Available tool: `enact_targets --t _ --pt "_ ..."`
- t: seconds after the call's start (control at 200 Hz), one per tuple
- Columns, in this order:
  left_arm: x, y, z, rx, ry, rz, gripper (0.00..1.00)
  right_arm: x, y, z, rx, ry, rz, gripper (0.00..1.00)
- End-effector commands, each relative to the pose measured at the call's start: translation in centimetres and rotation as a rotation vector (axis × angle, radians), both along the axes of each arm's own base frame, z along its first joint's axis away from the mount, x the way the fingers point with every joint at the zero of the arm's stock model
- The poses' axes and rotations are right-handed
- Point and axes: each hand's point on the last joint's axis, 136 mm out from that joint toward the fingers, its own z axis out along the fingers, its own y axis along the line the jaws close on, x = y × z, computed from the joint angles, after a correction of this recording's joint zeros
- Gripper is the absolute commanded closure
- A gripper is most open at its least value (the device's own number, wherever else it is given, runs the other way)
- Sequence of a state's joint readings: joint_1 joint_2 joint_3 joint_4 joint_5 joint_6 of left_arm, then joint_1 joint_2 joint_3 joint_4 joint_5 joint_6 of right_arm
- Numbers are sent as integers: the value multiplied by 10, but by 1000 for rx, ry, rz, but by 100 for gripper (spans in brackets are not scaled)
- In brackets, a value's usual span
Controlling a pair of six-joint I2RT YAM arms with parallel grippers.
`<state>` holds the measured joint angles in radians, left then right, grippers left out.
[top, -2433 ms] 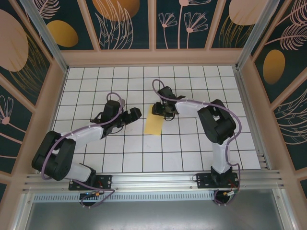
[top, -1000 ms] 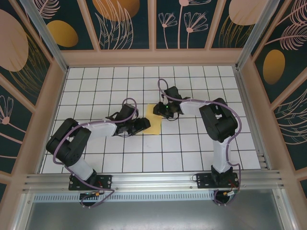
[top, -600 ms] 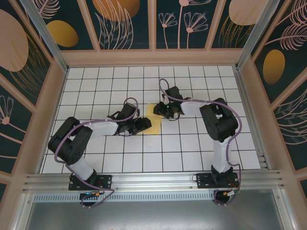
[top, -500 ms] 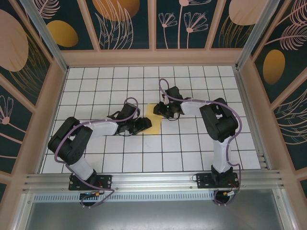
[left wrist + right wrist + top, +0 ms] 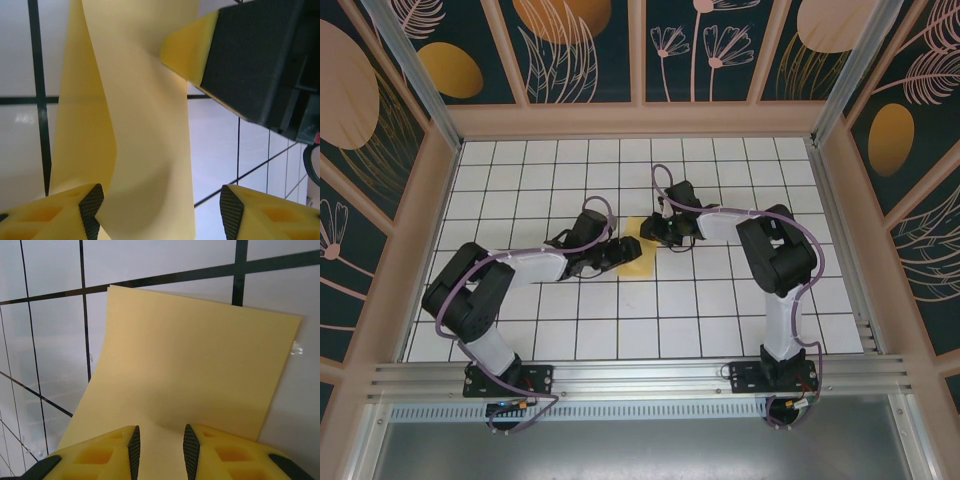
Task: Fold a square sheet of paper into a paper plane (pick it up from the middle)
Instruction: Fold the triangle a second time at the center of the table.
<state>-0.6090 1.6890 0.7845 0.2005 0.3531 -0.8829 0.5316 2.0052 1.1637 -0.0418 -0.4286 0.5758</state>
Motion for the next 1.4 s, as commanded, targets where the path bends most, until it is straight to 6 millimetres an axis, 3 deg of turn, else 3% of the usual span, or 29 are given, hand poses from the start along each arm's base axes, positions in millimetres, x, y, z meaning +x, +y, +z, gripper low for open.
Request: enact_targets --t 0.0,0.21,0.425,0.445,0.485,0.631,0.876,0.966,1.126,1.271,1.396 --pt "22 -5 13 6 -105 -4 34 -43 -52 -73 -227 207 -58 66" --pt "20 0 -2 37 -93 -28 33 -42 -52 -71 -226 202 -59 66" --pt "15 5 -3 50 -109 -53 29 -43 -53 -72 -231 204 -57 66" --pt "16 4 7 36 -132 -52 29 -43 -53 -72 -231 204 -56 66" --pt "14 3 8 28 -129 -61 30 -43 -53 -72 -229 203 -57 66" --pt "1 -3 7 -26 -77 -98 35 -43 -53 -72 -229 204 -59 66" --pt "-22 2 9 -83 -33 -103 43 -42 -53 -71 -231 203 -59 66" --pt "-26 -1 21 -117 -48 -122 45 -42 -53 -71 -233 203 -60 66" --pt "-20 -9 39 -171 -101 -139 45 -42 -52 -71 -226 202 -57 67" --pt "-10 -16 33 -181 -97 -137 48 -42 -48 -63 -196 194 -42 68" --pt "-2 -20 30 -184 -108 -130 49 -37 -39 -44 -122 162 -16 68"
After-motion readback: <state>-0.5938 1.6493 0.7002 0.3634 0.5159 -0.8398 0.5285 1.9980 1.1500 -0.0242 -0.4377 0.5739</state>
